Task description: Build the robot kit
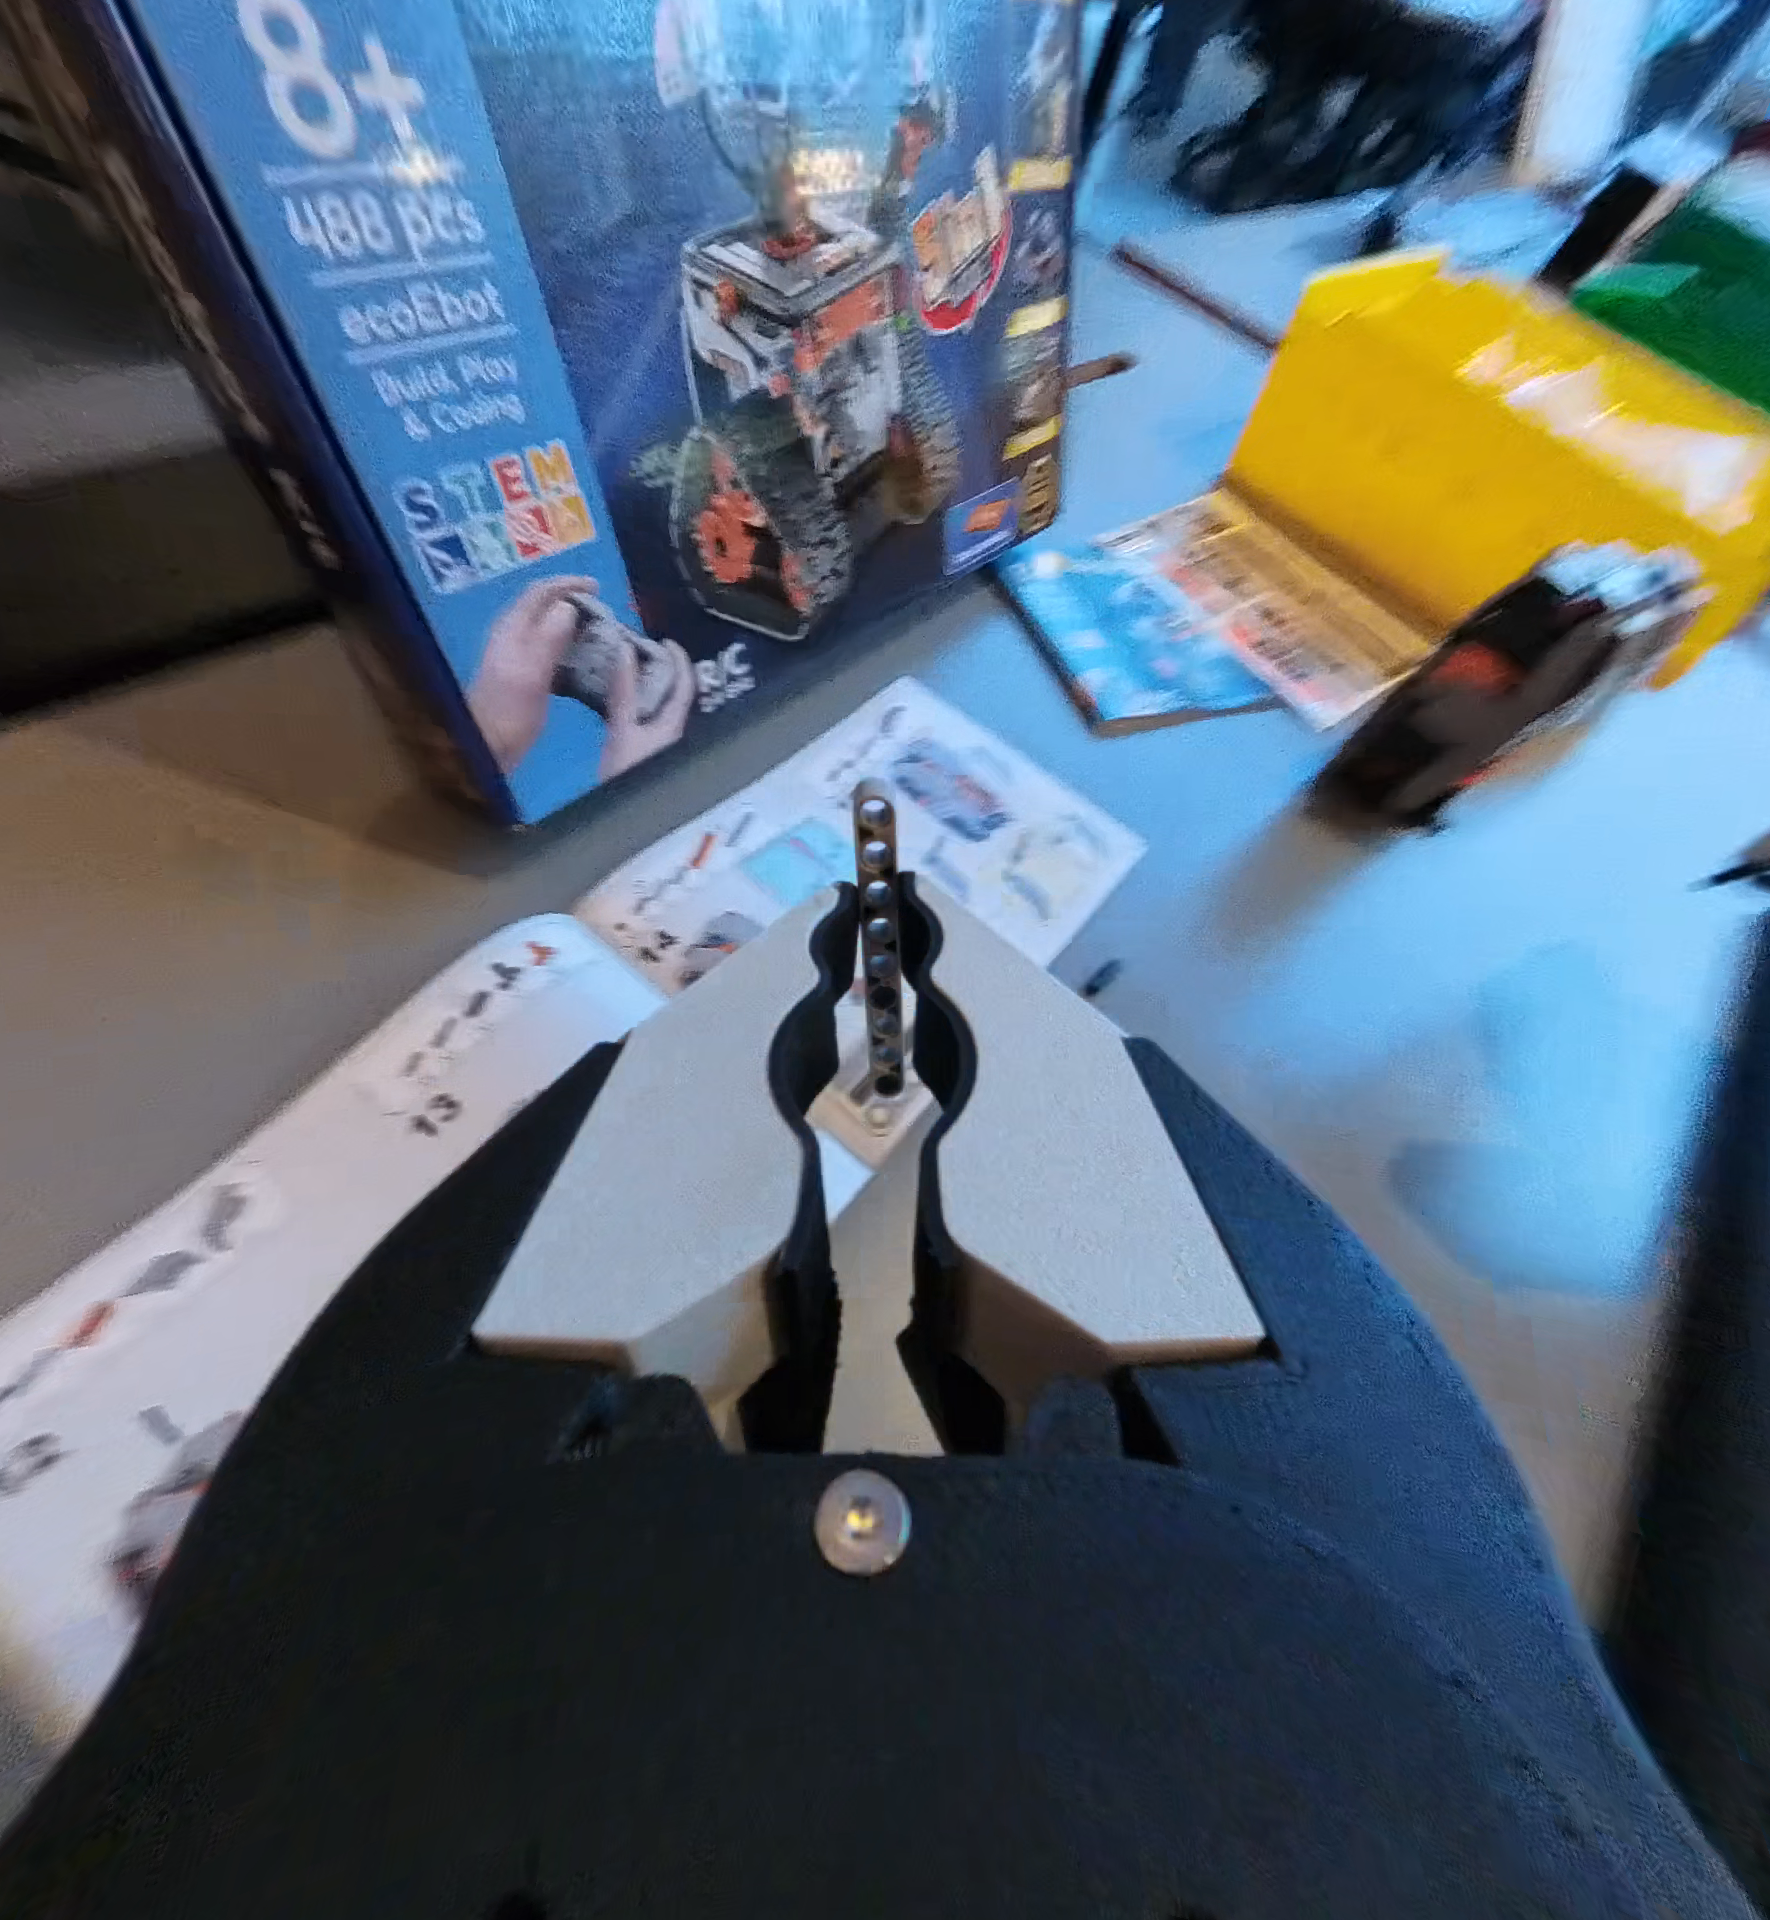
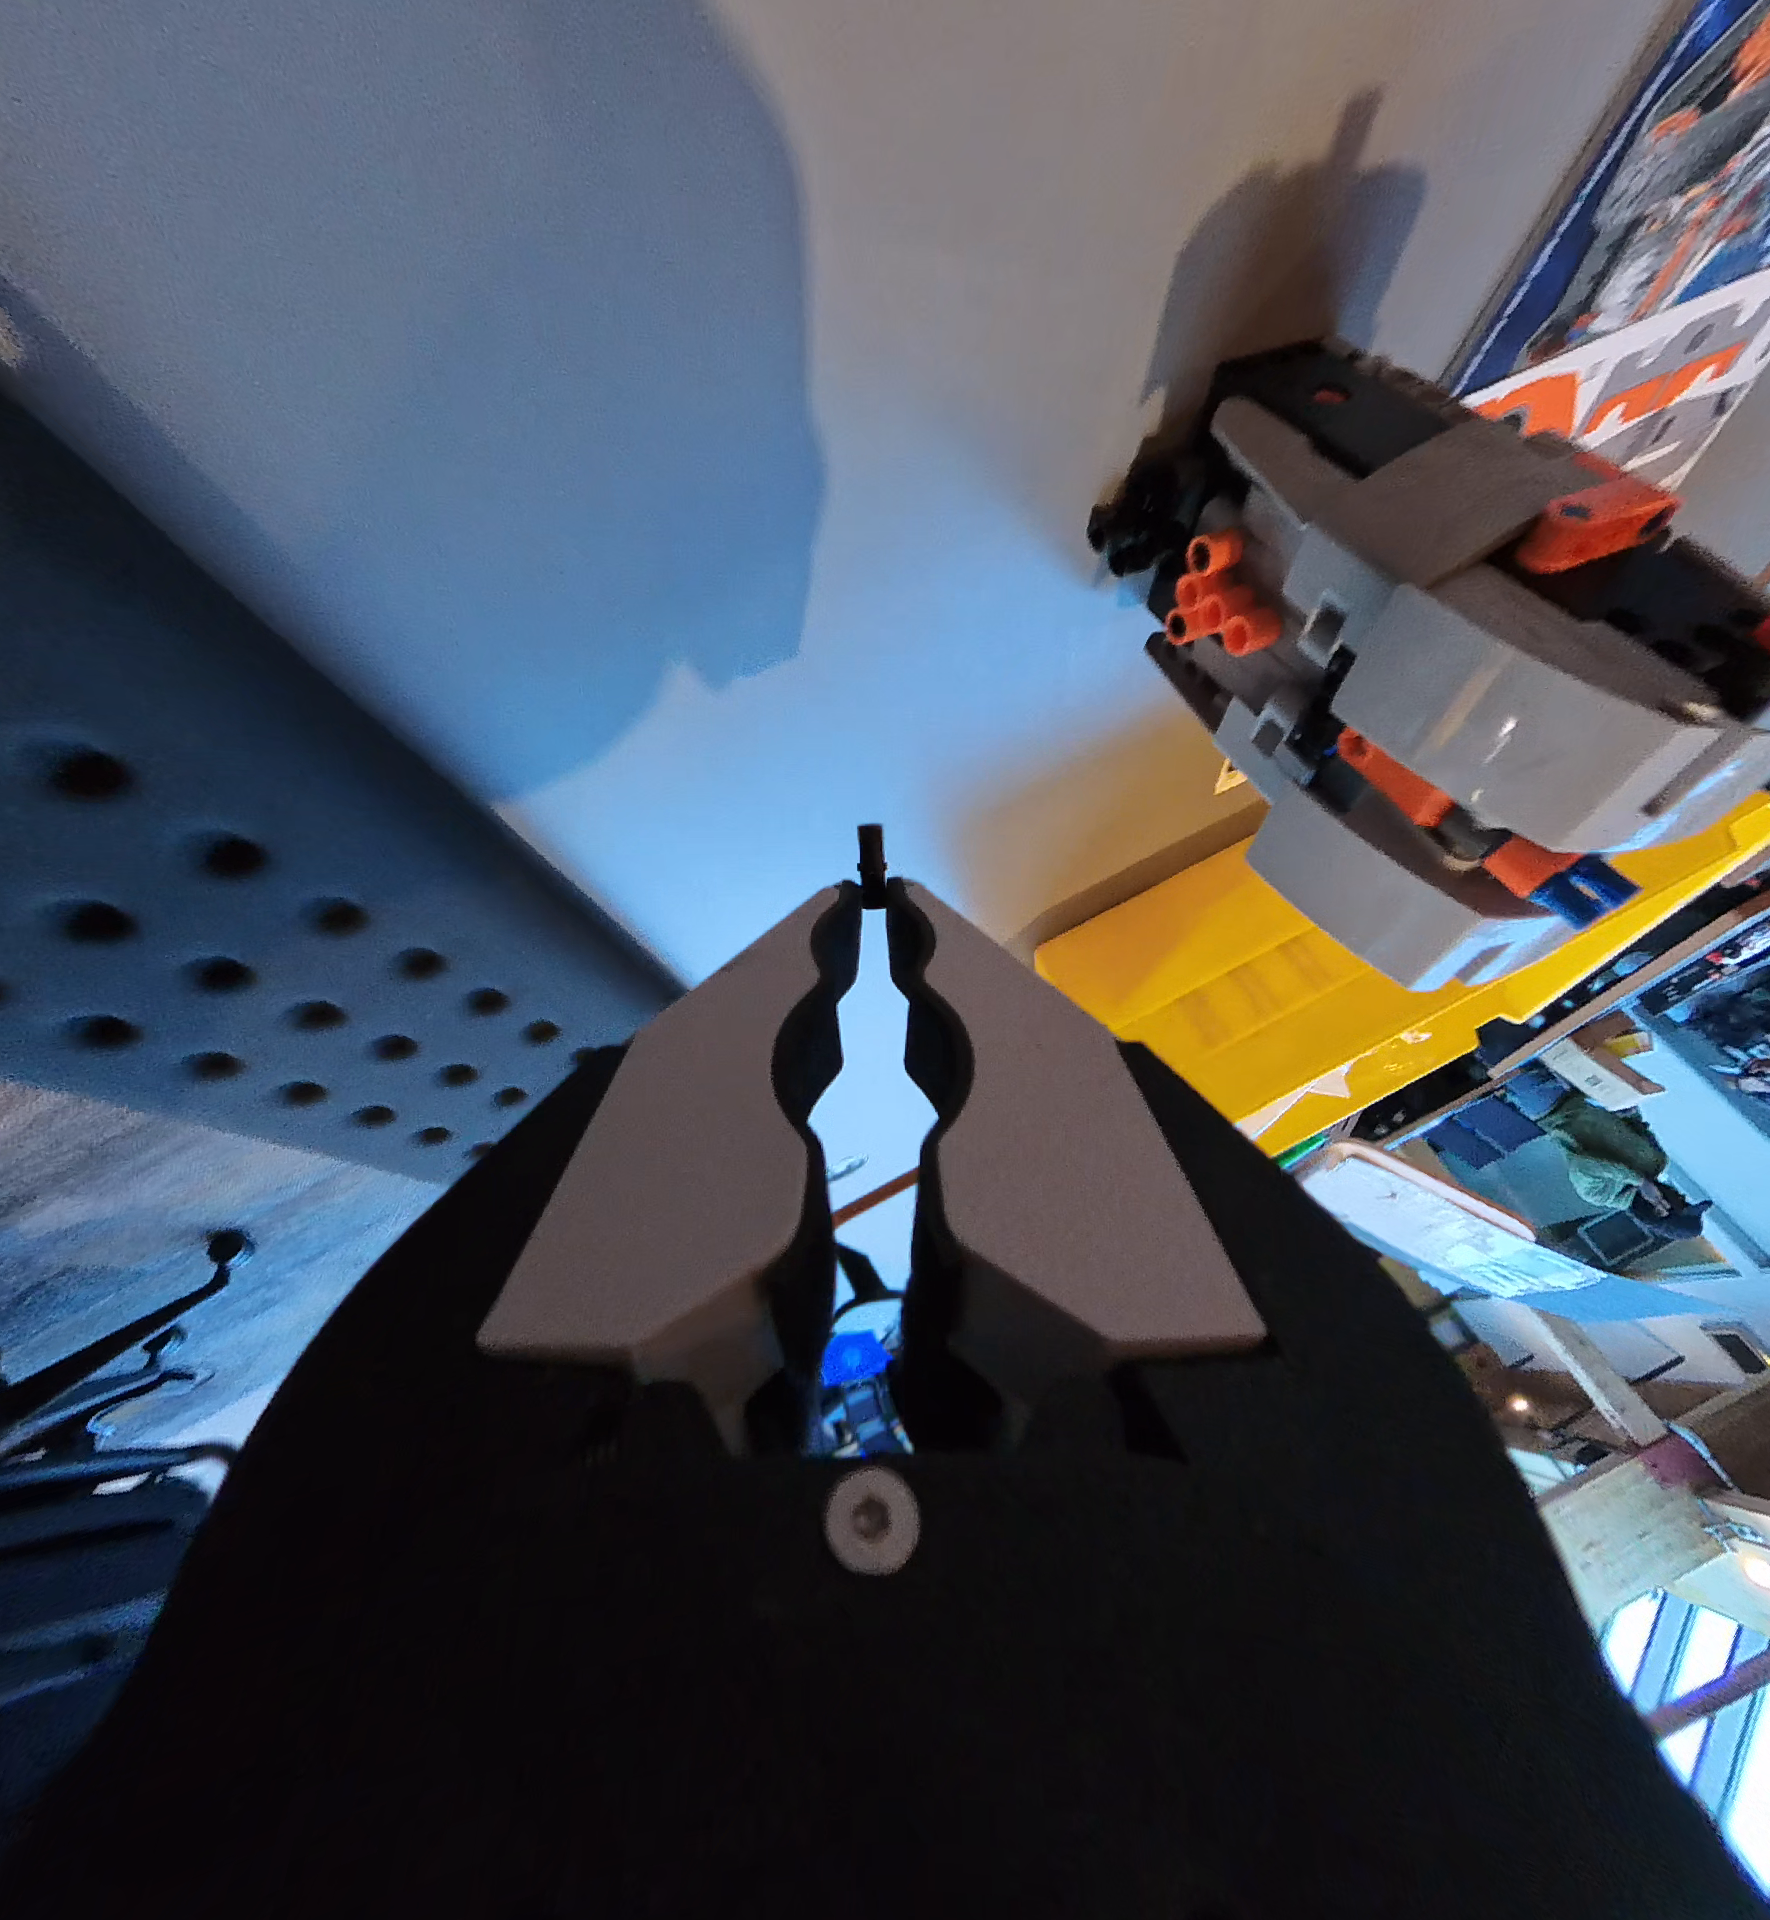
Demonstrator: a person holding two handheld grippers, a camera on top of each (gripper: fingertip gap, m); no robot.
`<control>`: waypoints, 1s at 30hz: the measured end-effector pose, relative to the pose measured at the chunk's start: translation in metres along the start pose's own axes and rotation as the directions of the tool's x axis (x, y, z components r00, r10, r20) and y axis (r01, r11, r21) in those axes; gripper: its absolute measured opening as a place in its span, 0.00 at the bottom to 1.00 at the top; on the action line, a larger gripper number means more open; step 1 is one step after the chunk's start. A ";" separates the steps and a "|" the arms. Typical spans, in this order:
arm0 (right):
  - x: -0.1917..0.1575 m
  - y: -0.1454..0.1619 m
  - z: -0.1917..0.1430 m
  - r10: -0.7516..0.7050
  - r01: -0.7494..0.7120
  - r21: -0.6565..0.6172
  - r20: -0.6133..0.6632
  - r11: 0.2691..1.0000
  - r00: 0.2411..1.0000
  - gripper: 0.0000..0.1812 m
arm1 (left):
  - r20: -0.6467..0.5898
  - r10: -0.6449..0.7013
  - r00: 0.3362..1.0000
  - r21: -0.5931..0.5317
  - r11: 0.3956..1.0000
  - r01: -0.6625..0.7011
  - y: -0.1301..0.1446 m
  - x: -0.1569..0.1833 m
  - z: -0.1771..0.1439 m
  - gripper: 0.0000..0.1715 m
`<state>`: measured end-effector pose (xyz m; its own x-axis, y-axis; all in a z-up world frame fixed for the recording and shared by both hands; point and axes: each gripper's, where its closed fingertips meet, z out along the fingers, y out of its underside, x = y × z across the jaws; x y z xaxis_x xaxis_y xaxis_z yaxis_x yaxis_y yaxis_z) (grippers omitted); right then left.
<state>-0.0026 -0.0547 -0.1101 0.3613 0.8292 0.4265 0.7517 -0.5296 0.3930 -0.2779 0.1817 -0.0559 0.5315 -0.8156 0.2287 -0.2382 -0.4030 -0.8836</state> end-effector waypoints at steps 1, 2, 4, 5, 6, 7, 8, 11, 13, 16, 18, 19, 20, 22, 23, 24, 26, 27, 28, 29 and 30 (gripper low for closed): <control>0.000 0.004 0.001 0.001 -0.001 -0.023 0.016 1.000 1.000 0.01 | 0.047 0.053 0.997 -0.015 0.999 -0.053 0.000 -0.001 0.001 0.02; 0.000 0.007 0.001 -0.001 0.002 -0.046 0.027 0.999 1.000 0.01 | 0.080 0.089 0.993 -0.032 0.996 -0.086 0.001 -0.001 0.002 0.02; -0.001 0.015 0.001 -0.007 0.013 -0.095 0.061 0.995 0.998 0.01 | 0.128 0.144 0.981 -0.064 0.989 -0.137 0.004 -0.001 0.006 0.02; -0.001 0.019 0.000 -0.012 0.020 -0.120 0.073 0.993 0.997 0.01 | 0.140 0.169 0.976 -0.074 0.984 -0.160 0.004 0.000 0.008 0.02; -0.002 0.022 -0.001 -0.016 0.029 -0.144 0.093 0.989 0.996 0.01 | 0.150 0.191 0.970 -0.080 0.980 -0.180 0.004 0.001 0.009 0.02; -0.003 0.025 -0.002 -0.020 0.039 -0.171 0.116 0.985 0.993 0.01 | 0.154 0.210 0.966 -0.085 0.976 -0.199 0.003 0.003 0.009 0.02; -0.002 0.027 -0.002 -0.027 0.051 -0.192 0.126 0.980 0.992 0.01 | 0.153 0.226 0.962 -0.082 0.973 -0.215 0.002 0.006 0.010 0.02; -0.003 0.031 -0.001 -0.047 0.092 -0.251 0.182 0.964 0.982 0.01 | 0.143 0.262 0.954 -0.063 0.965 -0.256 -0.002 0.014 0.009 0.02; -0.003 0.032 0.000 -0.064 0.128 -0.291 0.217 0.948 0.974 0.01 | 0.112 0.273 0.956 -0.050 0.962 -0.269 -0.003 0.021 0.010 0.02; -0.005 0.030 0.001 -0.086 0.180 -0.337 0.276 0.924 0.957 0.01 | -0.023 0.245 0.969 0.005 0.970 -0.245 -0.004 0.042 0.012 0.02; -0.009 0.024 -0.001 -0.083 0.198 -0.351 0.317 0.915 0.945 0.01 | -0.092 0.202 0.975 0.024 0.979 -0.200 -0.004 0.049 0.012 0.02; -0.010 0.023 -0.002 -0.075 0.204 -0.369 0.334 0.907 0.939 0.01 | -0.122 0.176 0.977 0.028 0.984 -0.174 -0.004 0.051 0.012 0.02; -0.009 0.022 -0.003 -0.071 0.210 -0.391 0.341 0.896 0.937 0.01 | -0.144 0.152 0.978 0.032 0.988 -0.149 -0.004 0.051 0.011 0.02; -0.009 0.019 -0.006 -0.062 0.220 -0.425 0.355 0.878 0.933 0.01 | -0.160 0.113 0.981 0.038 0.993 -0.108 -0.005 0.047 0.008 0.02; -0.011 0.019 -0.007 -0.052 0.225 -0.440 0.371 0.869 0.927 0.01 | -0.169 0.097 0.981 0.044 0.995 -0.090 -0.006 0.046 0.007 0.02; -0.013 0.018 -0.009 -0.048 0.232 -0.454 0.382 0.860 0.923 0.01 | -0.181 0.081 0.980 0.054 0.996 -0.072 -0.008 0.046 0.005 0.02; -0.012 0.015 -0.008 -0.058 0.242 -0.462 0.378 0.853 0.924 0.01 | -0.213 0.051 0.976 0.077 0.996 -0.036 -0.012 0.048 0.002 0.02; -0.014 0.014 -0.008 -0.050 0.242 -0.464 0.389 0.852 0.920 0.01 | -0.227 0.040 0.973 0.085 0.996 -0.021 -0.013 0.049 0.000 0.02; -0.016 0.013 -0.008 -0.045 0.248 -0.467 0.403 0.849 0.914 0.01 | -0.234 0.033 0.972 0.090 0.996 -0.012 -0.015 0.050 -0.001 0.02; -0.018 0.012 -0.006 -0.049 0.254 -0.465 0.409 0.848 0.911 0.01 | -0.236 0.030 0.971 0.094 0.996 -0.008 -0.015 0.049 -0.002 0.02; -0.020 0.010 -0.004 -0.047 0.257 -0.461 0.418 0.849 0.907 0.01 | -0.237 0.027 0.971 0.096 0.995 -0.004 -0.016 0.049 -0.002 0.02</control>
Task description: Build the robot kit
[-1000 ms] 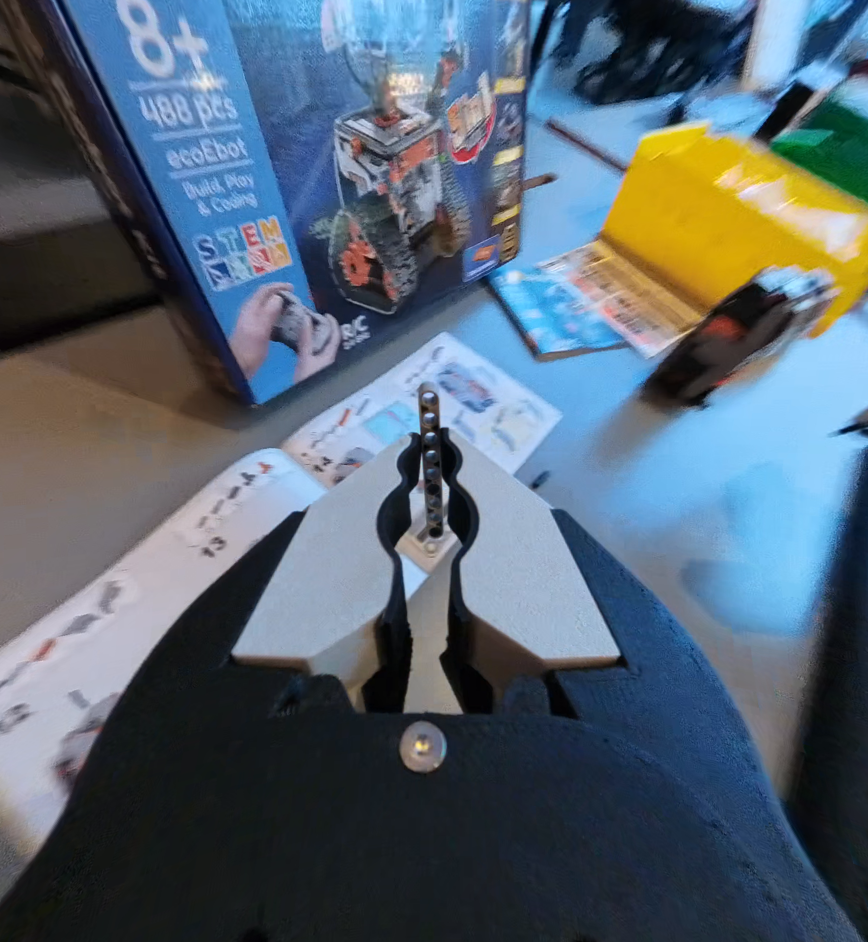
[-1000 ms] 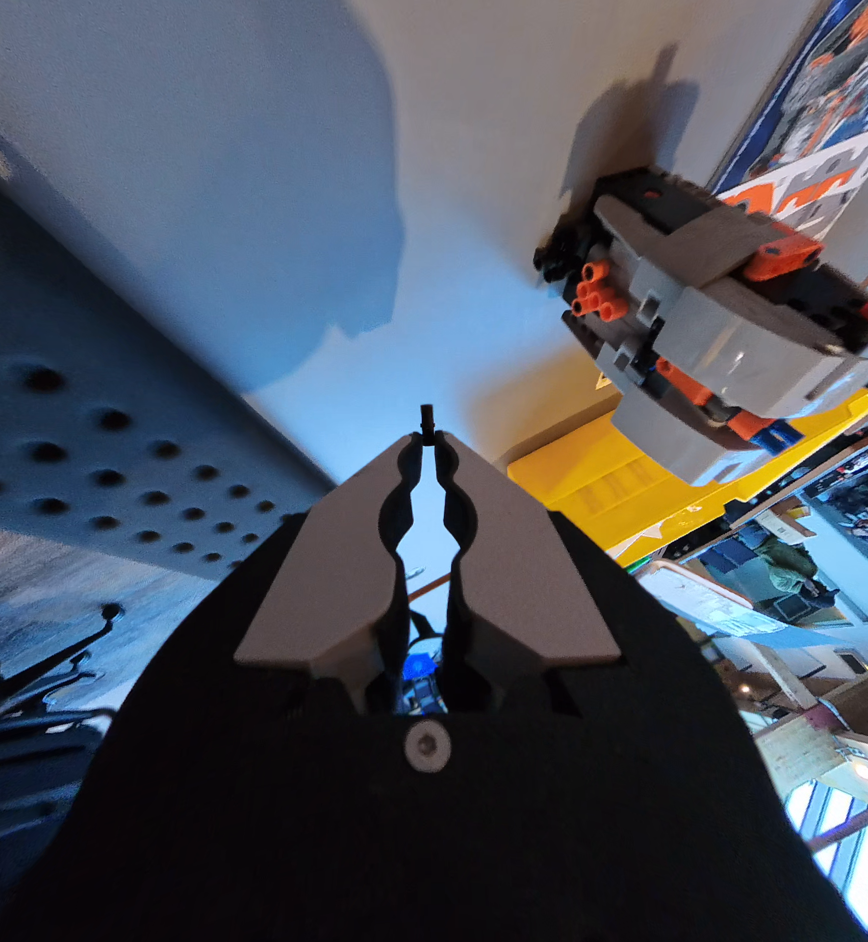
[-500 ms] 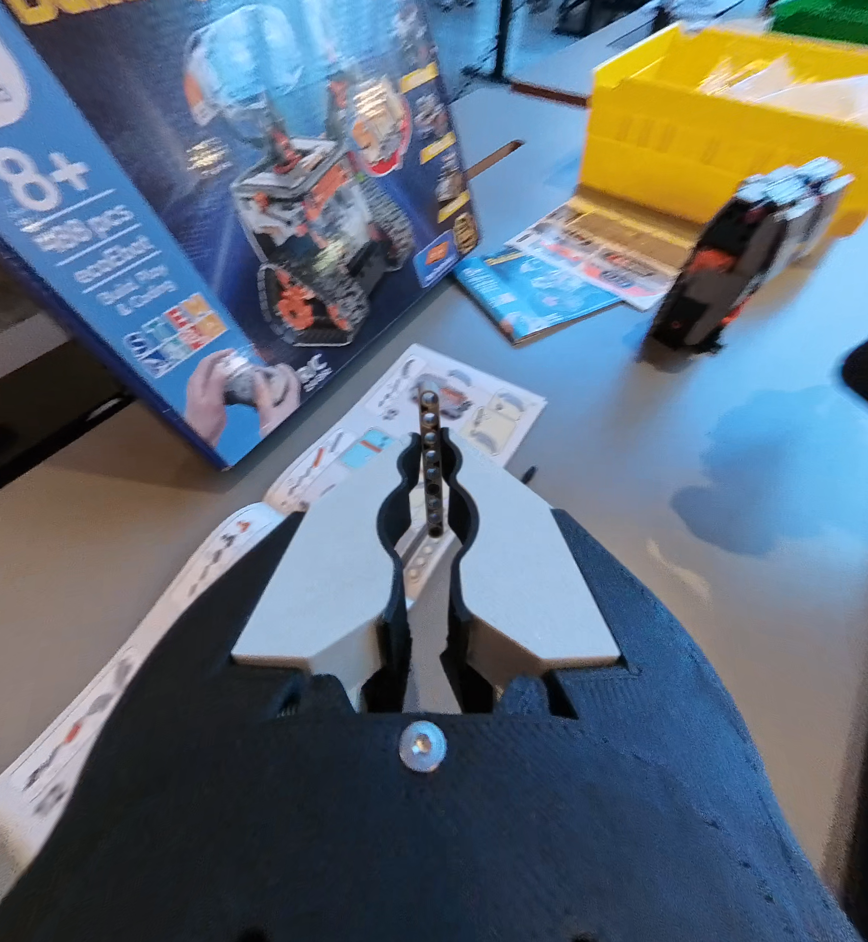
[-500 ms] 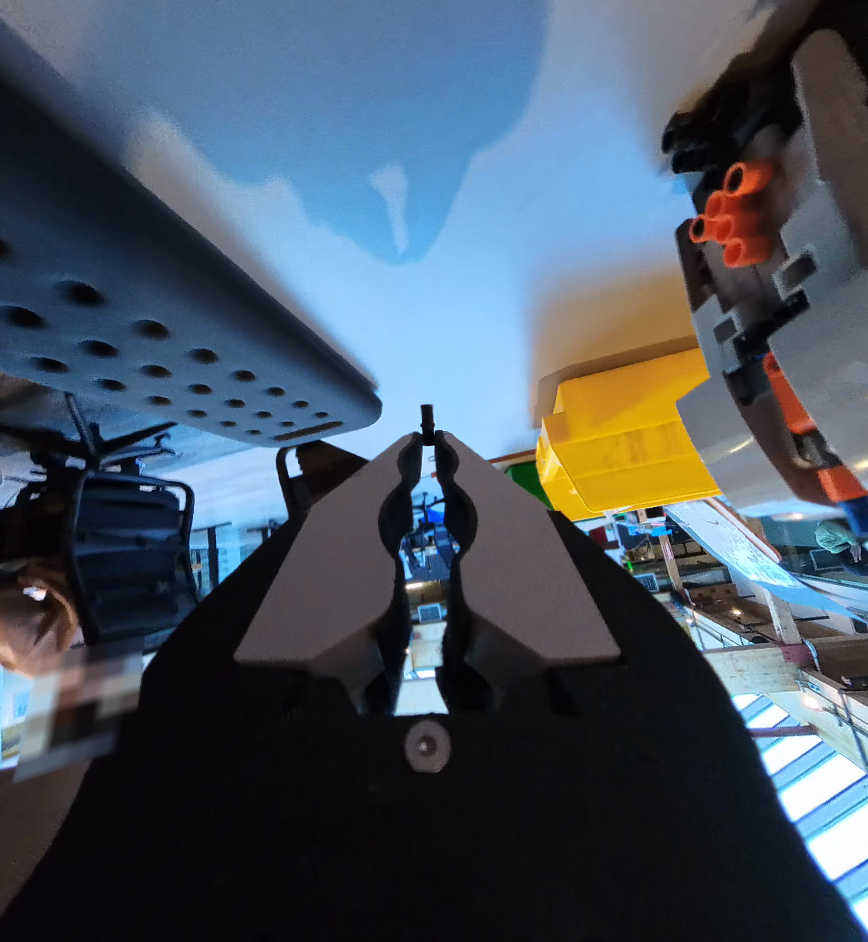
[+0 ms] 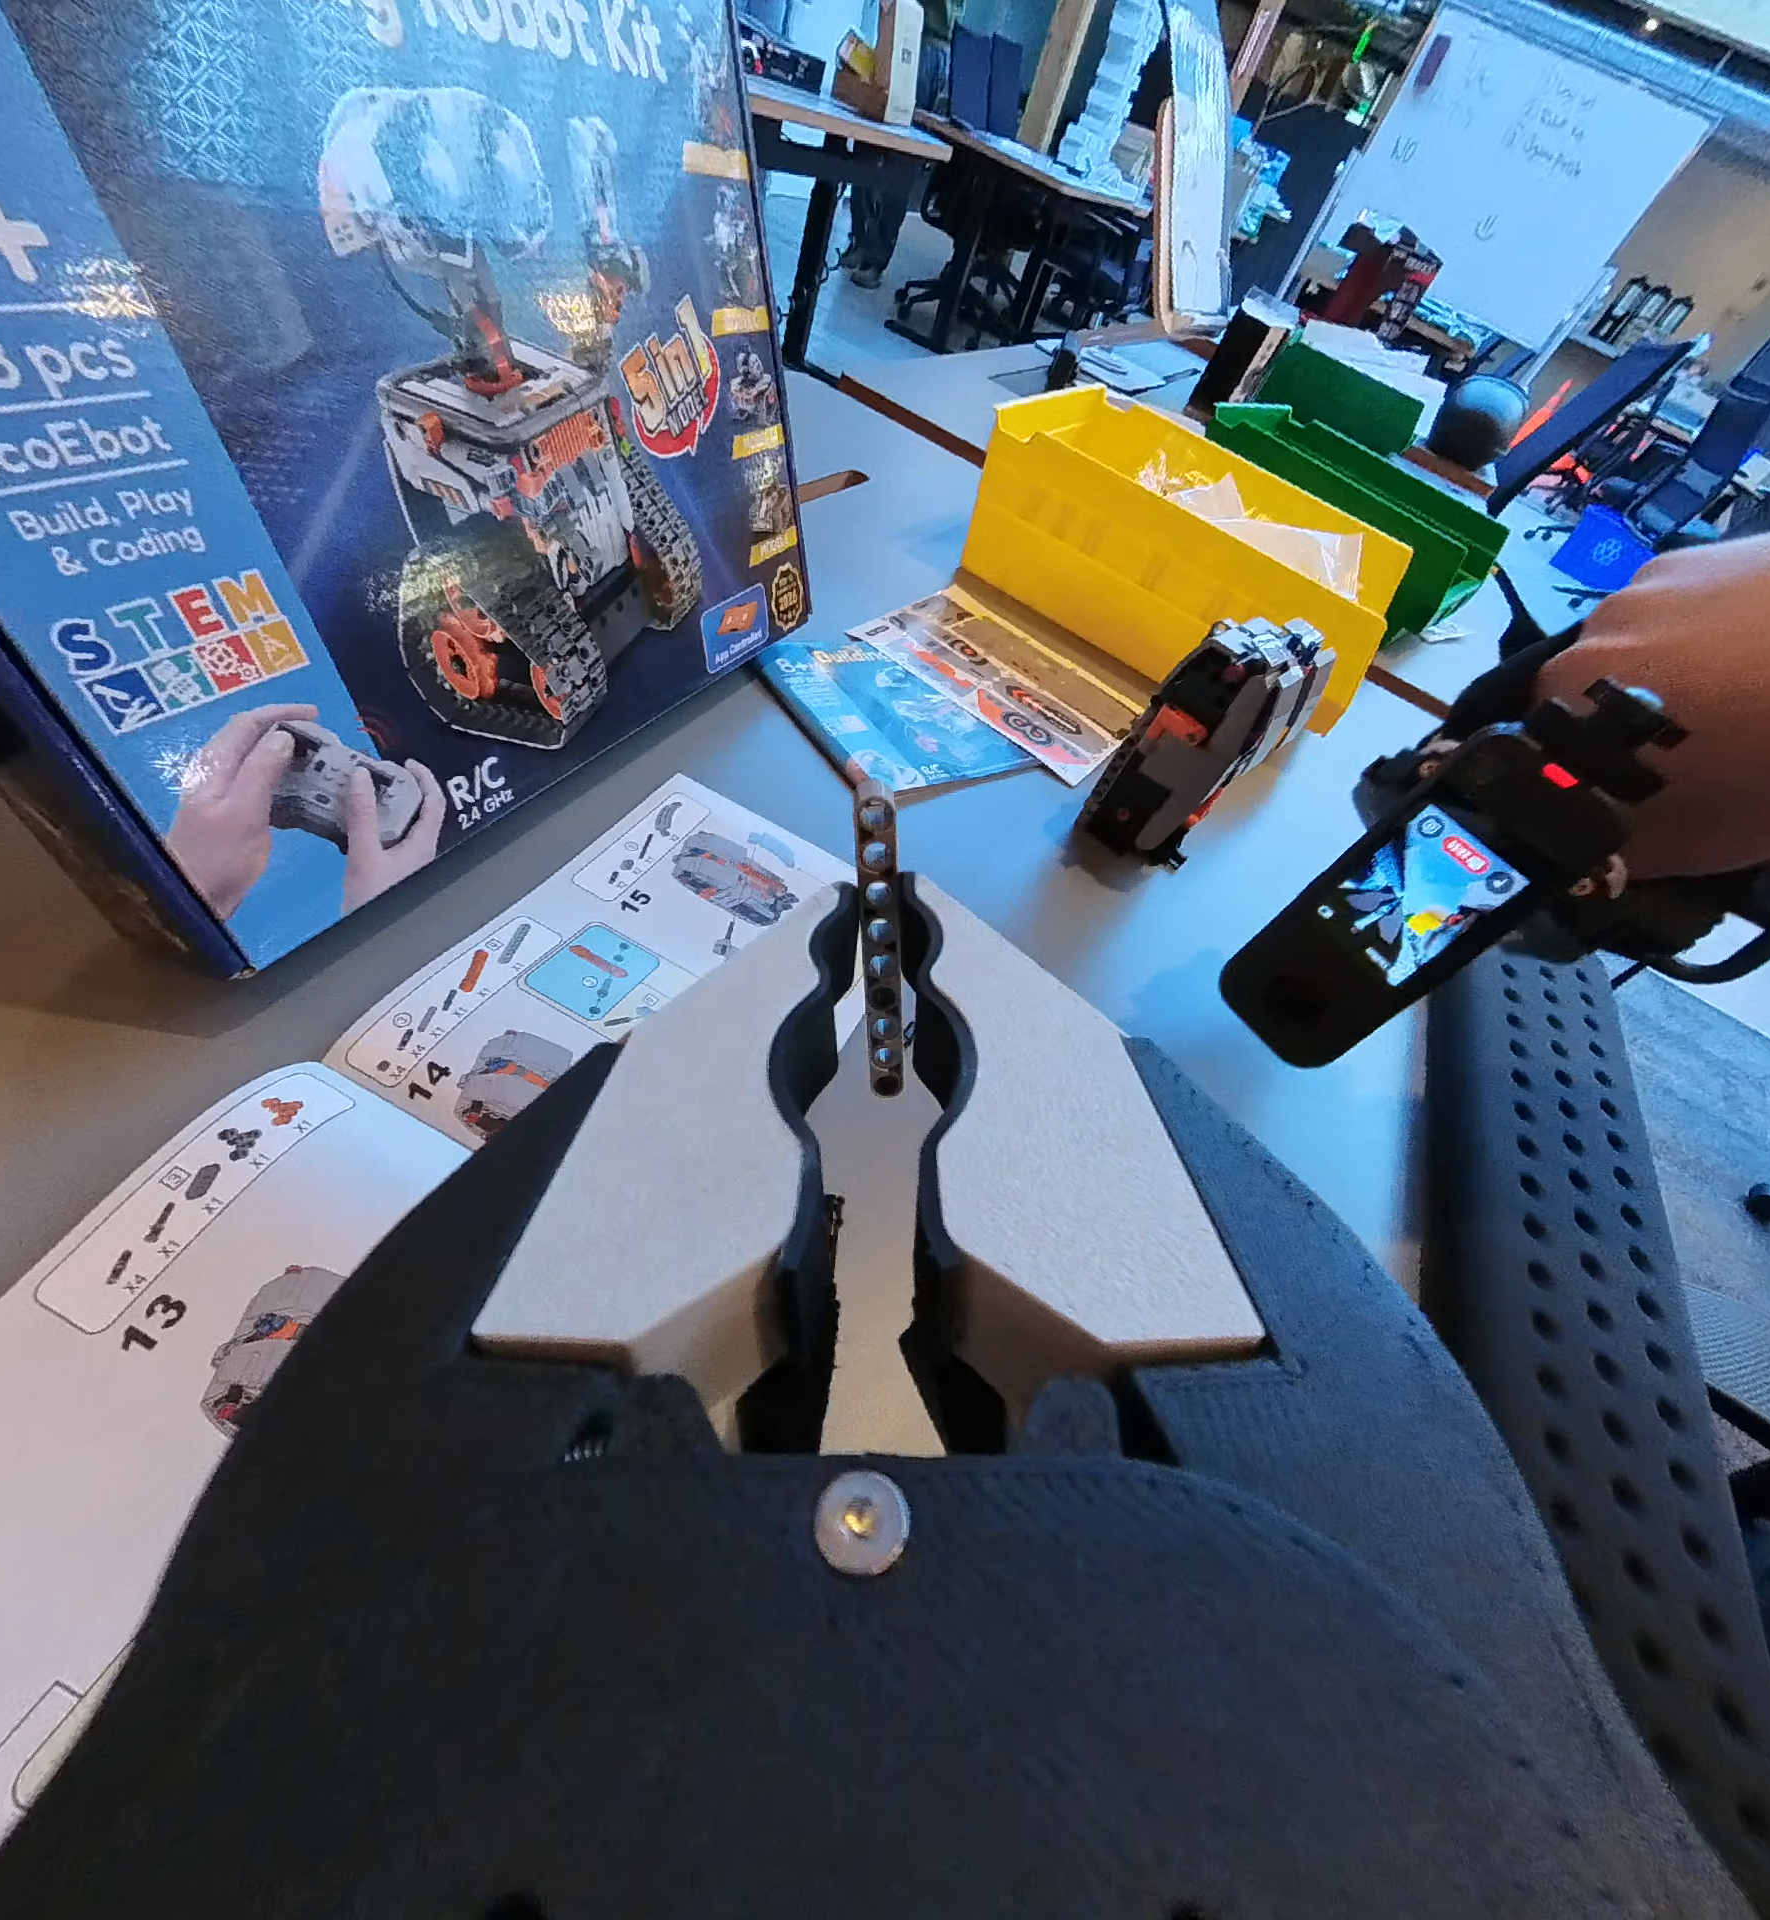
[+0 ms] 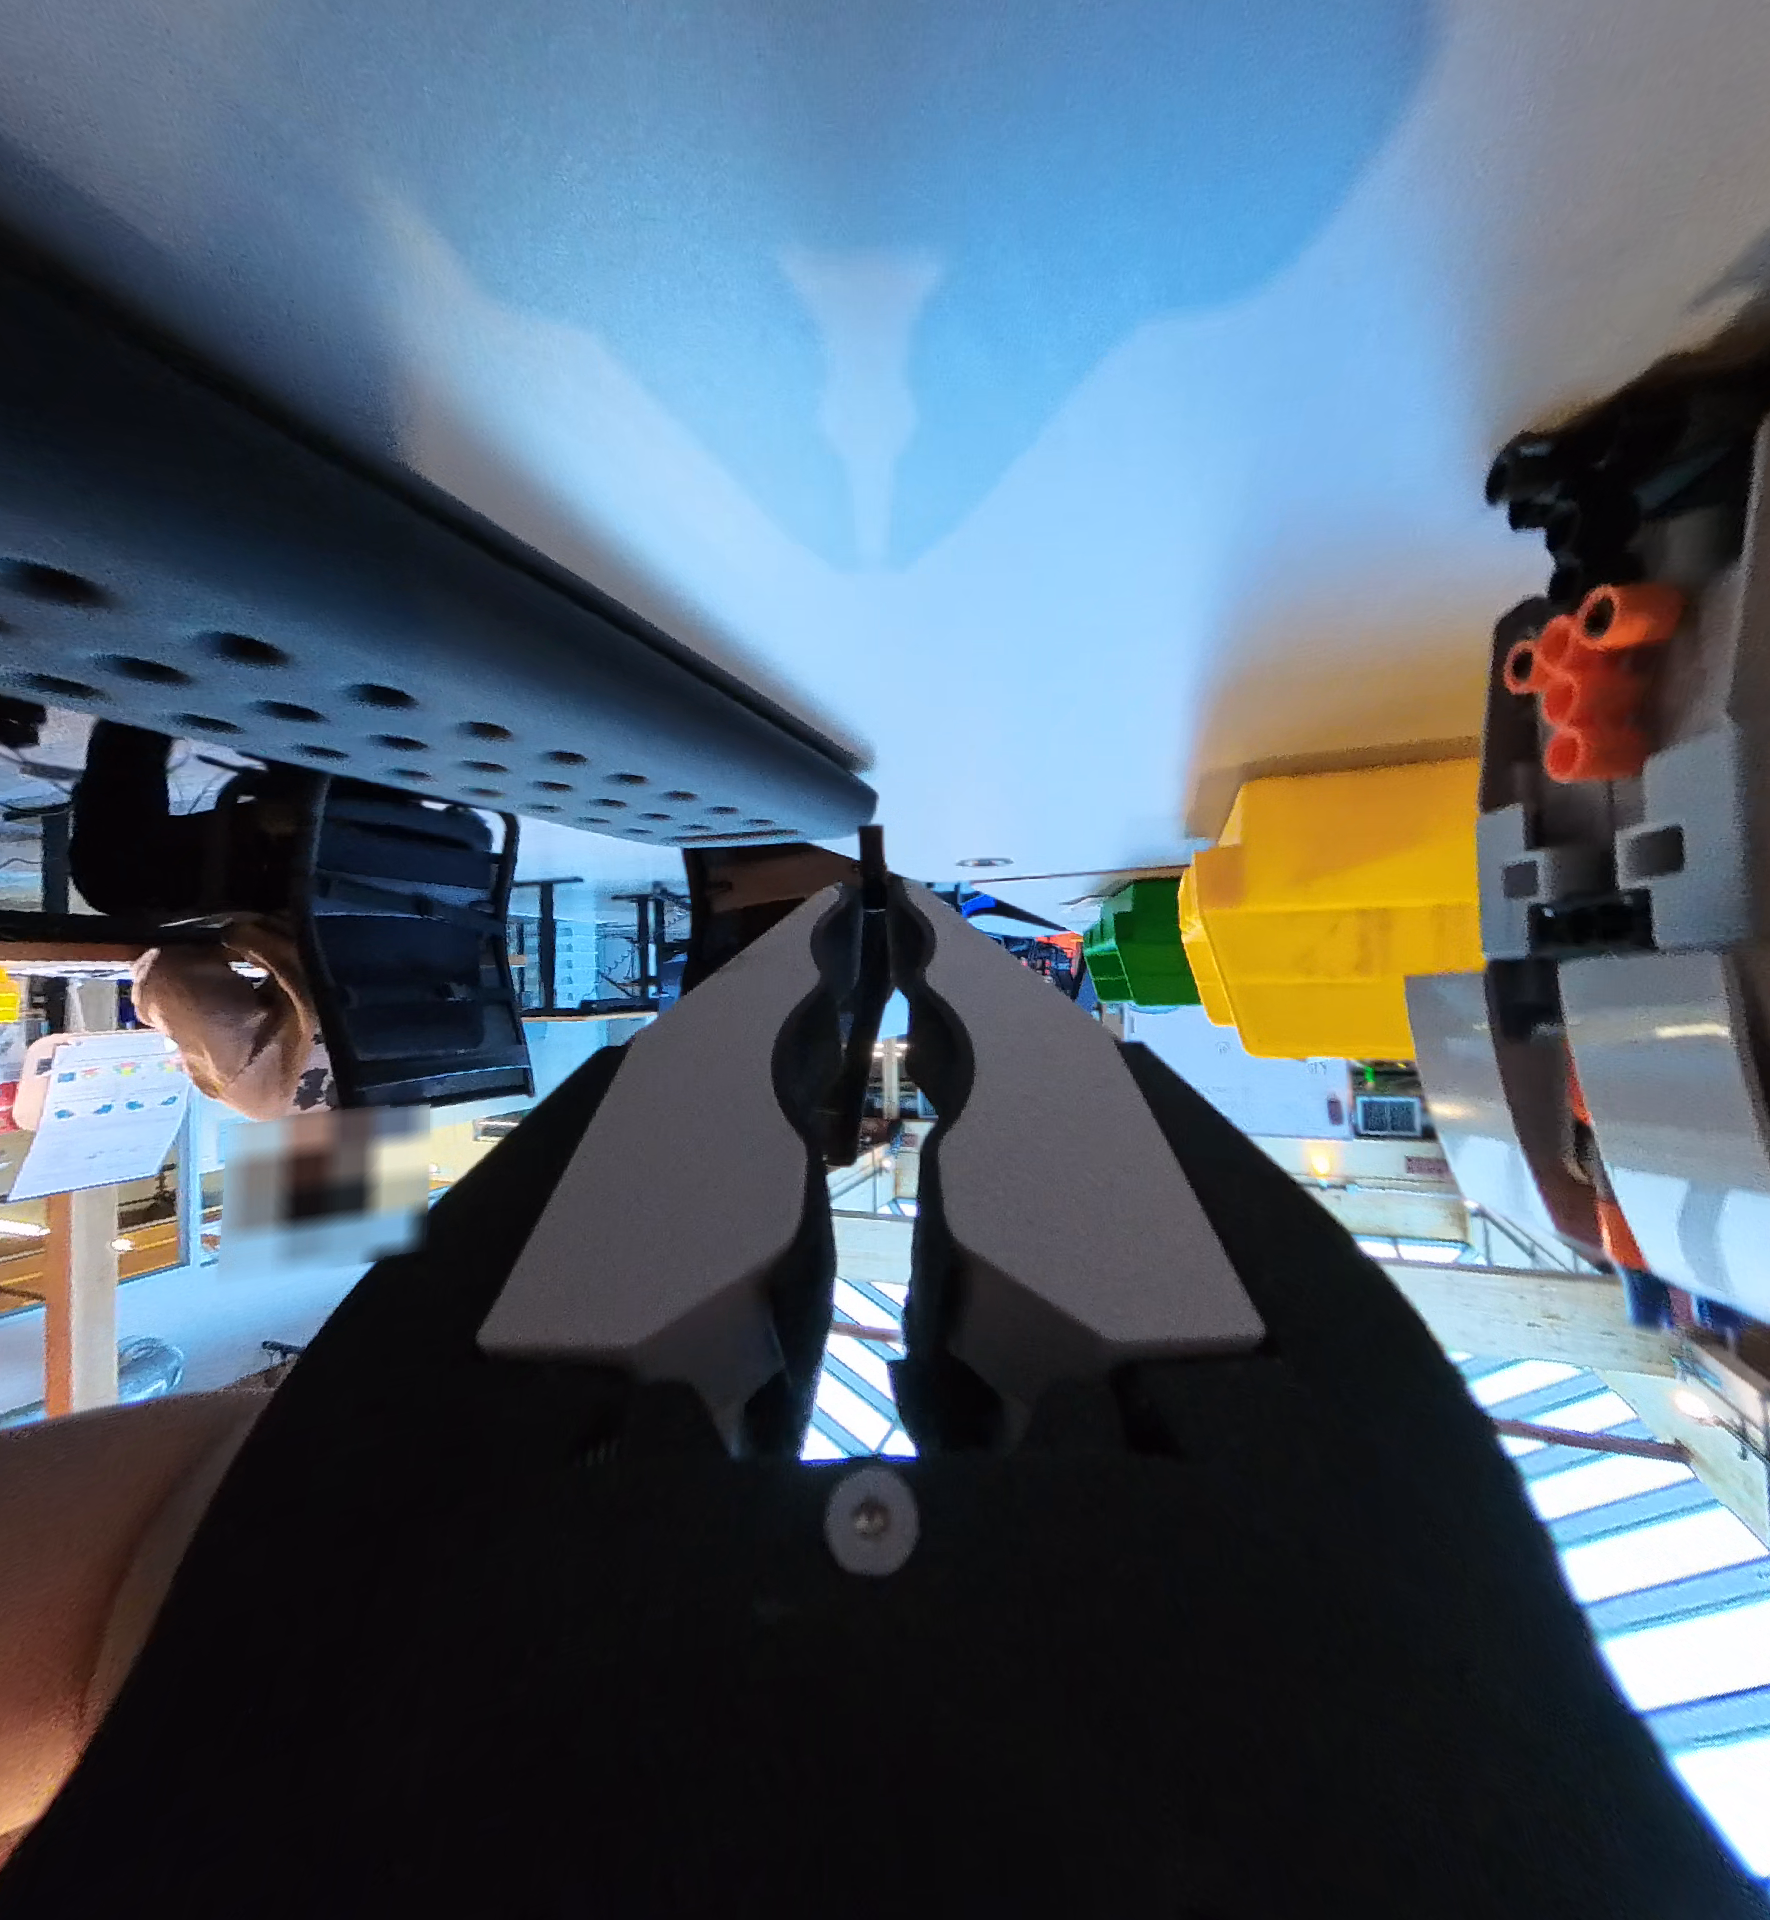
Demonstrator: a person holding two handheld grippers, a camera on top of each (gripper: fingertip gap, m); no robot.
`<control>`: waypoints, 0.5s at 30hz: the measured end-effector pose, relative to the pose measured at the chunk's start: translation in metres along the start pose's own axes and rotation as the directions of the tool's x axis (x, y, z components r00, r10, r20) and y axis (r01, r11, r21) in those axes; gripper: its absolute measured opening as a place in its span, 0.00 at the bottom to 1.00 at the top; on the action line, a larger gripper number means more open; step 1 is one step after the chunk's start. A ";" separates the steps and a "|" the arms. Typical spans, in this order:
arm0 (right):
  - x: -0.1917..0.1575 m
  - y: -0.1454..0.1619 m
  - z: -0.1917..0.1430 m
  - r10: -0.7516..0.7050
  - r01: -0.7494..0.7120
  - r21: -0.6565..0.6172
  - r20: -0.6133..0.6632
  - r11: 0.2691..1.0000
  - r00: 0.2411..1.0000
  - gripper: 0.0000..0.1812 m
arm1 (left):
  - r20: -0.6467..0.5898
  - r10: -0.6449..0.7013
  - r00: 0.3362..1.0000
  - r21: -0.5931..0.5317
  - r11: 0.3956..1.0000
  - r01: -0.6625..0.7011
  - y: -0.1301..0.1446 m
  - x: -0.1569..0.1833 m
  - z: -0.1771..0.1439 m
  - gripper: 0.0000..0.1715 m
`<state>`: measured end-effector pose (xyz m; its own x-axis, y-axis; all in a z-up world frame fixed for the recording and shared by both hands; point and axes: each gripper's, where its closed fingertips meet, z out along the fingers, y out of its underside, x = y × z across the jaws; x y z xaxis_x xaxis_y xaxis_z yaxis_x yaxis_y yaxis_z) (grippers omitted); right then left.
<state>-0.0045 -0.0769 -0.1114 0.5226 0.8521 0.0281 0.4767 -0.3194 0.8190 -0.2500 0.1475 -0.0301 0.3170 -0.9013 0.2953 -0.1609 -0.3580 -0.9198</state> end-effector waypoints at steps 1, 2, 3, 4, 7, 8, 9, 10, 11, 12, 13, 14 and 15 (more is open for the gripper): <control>-0.002 -0.003 0.002 0.001 -0.001 0.004 0.017 1.000 1.000 0.01 | -0.003 -0.006 1.000 0.002 1.000 0.006 0.000 0.000 0.000 0.02; -0.003 -0.006 0.003 0.004 -0.004 0.005 0.026 1.000 1.000 0.01 | -0.007 -0.015 1.000 0.003 1.000 0.015 0.000 -0.001 0.000 0.02; -0.003 -0.007 0.005 0.008 -0.008 0.000 0.030 1.000 1.000 0.01 | -0.012 -0.024 1.000 0.004 1.000 0.024 0.001 -0.001 0.000 0.02; -0.003 -0.008 0.007 0.014 -0.014 -0.006 0.035 1.000 0.999 0.01 | -0.015 -0.031 0.999 0.005 0.999 0.031 0.001 -0.001 0.000 0.02; -0.003 -0.008 0.013 0.039 -0.038 -0.038 0.038 0.999 0.999 0.01 | -0.017 -0.045 0.999 0.008 0.999 0.045 0.001 -0.003 0.000 0.02; -0.002 -0.008 0.014 0.050 -0.048 -0.049 0.035 0.998 0.998 0.01 | -0.020 -0.050 0.999 0.011 0.999 0.050 0.001 -0.003 0.000 0.02; 0.000 -0.008 0.016 0.060 -0.058 -0.060 0.028 0.997 0.998 0.01 | -0.024 -0.055 0.998 0.015 0.998 0.055 0.000 -0.003 -0.001 0.02; 0.002 -0.009 0.018 0.066 -0.065 -0.069 0.017 0.996 0.998 0.01 | -0.030 -0.061 0.998 0.020 0.998 0.061 -0.001 -0.002 -0.001 0.02; 0.003 -0.009 0.019 0.069 -0.068 -0.076 0.010 0.995 0.998 0.01 | -0.034 -0.066 0.997 0.025 0.997 0.067 -0.002 -0.002 -0.002 0.02; 0.003 -0.010 0.021 0.068 -0.067 -0.081 0.012 0.994 0.998 0.01 | -0.036 -0.070 0.997 0.029 0.997 0.071 -0.002 -0.002 -0.003 0.02; 0.003 -0.012 0.023 0.065 -0.063 -0.079 0.018 0.995 0.998 0.01 | -0.035 -0.074 0.997 0.032 0.997 0.075 -0.003 -0.003 -0.003 0.02; 0.002 -0.014 0.024 0.061 -0.060 -0.077 0.023 0.995 0.998 0.01 | -0.036 -0.078 0.996 0.035 0.996 0.080 -0.003 -0.004 -0.004 0.02; 0.001 -0.015 0.025 0.058 -0.056 -0.075 0.024 0.996 0.998 0.01 | -0.039 -0.083 0.996 0.037 0.996 0.085 -0.003 -0.004 -0.004 0.02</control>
<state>0.0066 -0.0811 -0.1383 0.5666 0.8217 0.0619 0.3920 -0.3349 0.8569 -0.2544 0.1512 -0.0275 0.2930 -0.8770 0.3808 -0.0987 -0.4239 -0.9003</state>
